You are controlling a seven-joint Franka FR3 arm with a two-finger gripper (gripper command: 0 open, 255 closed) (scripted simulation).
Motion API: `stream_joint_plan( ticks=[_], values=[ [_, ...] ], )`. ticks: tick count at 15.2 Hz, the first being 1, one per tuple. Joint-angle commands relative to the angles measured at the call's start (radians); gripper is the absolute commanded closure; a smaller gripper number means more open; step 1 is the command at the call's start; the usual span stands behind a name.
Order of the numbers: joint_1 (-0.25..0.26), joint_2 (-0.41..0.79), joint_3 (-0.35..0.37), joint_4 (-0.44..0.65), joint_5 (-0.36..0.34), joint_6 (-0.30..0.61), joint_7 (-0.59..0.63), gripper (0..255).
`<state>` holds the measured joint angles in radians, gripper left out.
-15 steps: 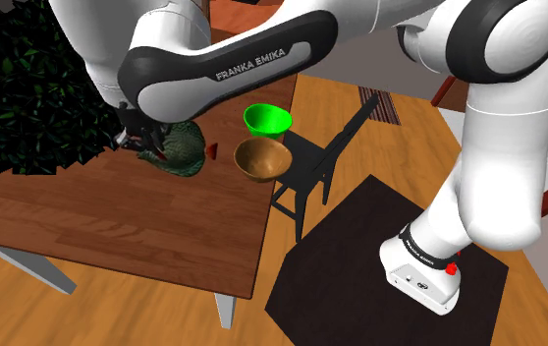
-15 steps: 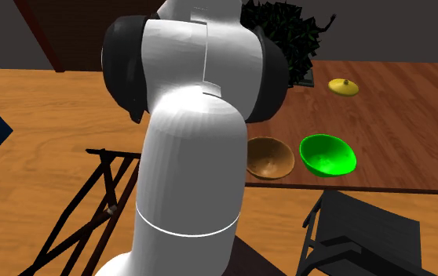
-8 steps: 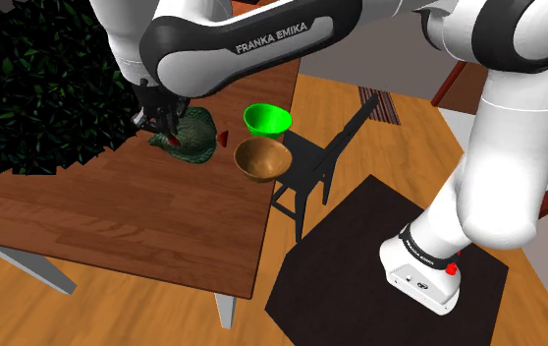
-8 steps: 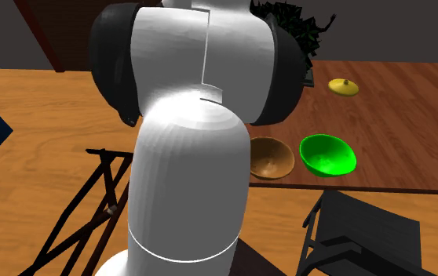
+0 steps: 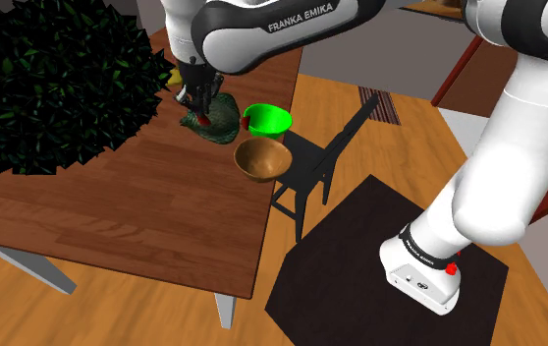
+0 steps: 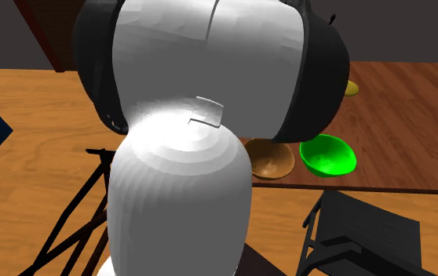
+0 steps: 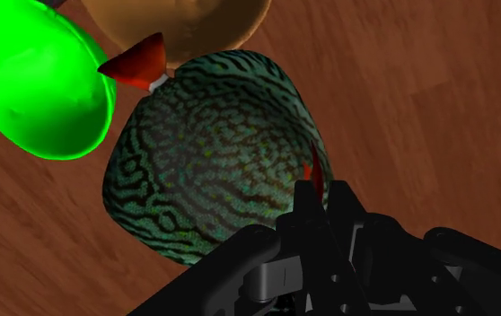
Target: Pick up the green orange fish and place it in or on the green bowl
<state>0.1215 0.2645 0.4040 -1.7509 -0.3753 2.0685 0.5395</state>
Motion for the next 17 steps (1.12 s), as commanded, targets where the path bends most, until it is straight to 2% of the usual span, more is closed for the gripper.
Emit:
stream_joint_plan(
  ticks=[1, 9, 17],
  values=[
    [-0.035, -0.03, -0.011, -0.034, 0.017, 0.02, -0.047, 255],
    [-0.161, -0.108, -0.071, -0.115, 0.079, 0.077, -0.246, 255],
    [-0.271, -0.125, -0.141, -0.119, 0.128, 0.106, -0.446, 255]
  ],
)
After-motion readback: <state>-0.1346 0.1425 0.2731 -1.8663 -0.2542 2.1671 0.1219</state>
